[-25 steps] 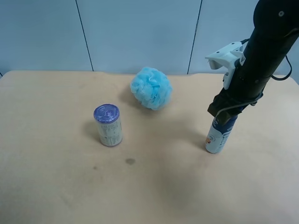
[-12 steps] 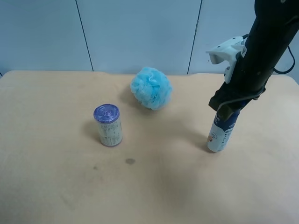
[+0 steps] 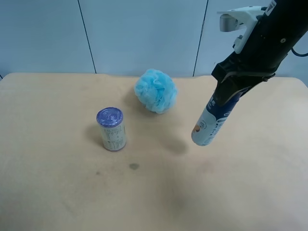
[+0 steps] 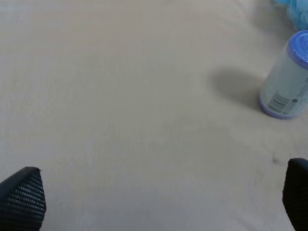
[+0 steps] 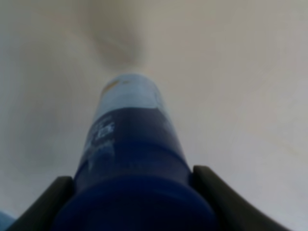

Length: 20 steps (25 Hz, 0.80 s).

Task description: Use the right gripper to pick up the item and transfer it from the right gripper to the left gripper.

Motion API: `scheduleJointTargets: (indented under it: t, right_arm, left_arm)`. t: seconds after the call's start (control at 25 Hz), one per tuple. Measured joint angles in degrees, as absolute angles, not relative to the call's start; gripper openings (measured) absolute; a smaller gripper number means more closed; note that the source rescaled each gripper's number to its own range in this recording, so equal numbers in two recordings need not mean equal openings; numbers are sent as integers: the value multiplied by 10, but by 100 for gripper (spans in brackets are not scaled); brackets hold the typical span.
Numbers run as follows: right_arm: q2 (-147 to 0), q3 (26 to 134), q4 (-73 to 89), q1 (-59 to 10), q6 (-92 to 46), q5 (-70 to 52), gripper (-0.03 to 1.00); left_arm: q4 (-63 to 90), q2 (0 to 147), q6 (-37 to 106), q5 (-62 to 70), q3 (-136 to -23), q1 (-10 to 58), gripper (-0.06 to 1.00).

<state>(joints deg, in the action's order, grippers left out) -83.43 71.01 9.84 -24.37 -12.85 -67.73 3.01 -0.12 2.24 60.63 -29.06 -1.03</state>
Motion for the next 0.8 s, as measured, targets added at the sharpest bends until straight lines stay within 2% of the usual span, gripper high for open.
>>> scheduleJointTargets:
  t: [0.44,0.8]
  right_arm:
    - [-819,746,165,-349,-135,-671,0]
    - [-819,794,238,-378,-154,-657,0]
  left_arm:
    - [33,-1,25,606,-291,-10,100]
    - [66,18,61,606,-297,-10,100]
